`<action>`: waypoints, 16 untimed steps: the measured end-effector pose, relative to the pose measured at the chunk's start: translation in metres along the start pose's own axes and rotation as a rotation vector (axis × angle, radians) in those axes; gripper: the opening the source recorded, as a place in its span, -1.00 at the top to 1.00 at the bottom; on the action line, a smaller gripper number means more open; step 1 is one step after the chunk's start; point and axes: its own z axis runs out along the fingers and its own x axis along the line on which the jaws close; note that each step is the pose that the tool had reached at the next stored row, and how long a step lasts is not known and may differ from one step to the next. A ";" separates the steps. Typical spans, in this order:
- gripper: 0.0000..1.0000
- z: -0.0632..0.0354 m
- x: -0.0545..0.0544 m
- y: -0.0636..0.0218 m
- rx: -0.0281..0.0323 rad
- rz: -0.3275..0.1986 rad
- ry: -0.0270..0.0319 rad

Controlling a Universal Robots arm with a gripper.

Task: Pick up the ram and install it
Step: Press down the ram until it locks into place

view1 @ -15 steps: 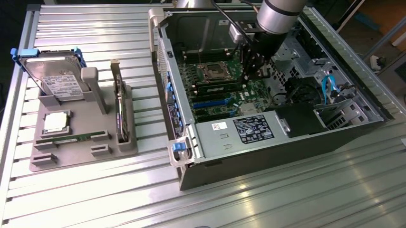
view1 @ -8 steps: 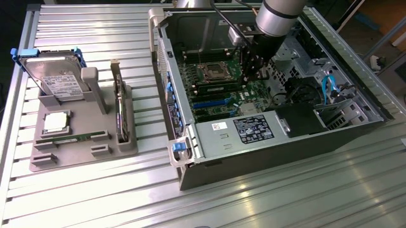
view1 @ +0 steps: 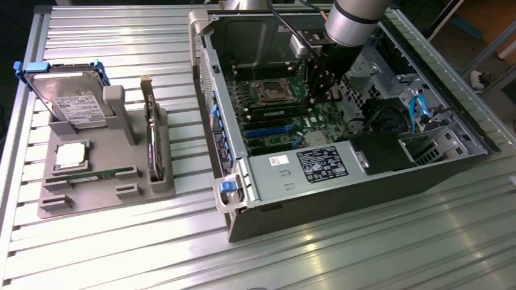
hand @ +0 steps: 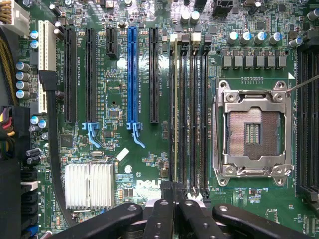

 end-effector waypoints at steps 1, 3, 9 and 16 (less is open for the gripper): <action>0.79 0.0001 0.000 0.0000 0.0000 0.000 0.0001; 0.79 0.0003 0.000 0.0000 0.0000 0.000 0.0000; 0.79 0.0006 0.000 0.0000 0.0000 0.000 0.0000; 0.79 0.0006 0.000 0.0000 0.0000 0.000 0.0001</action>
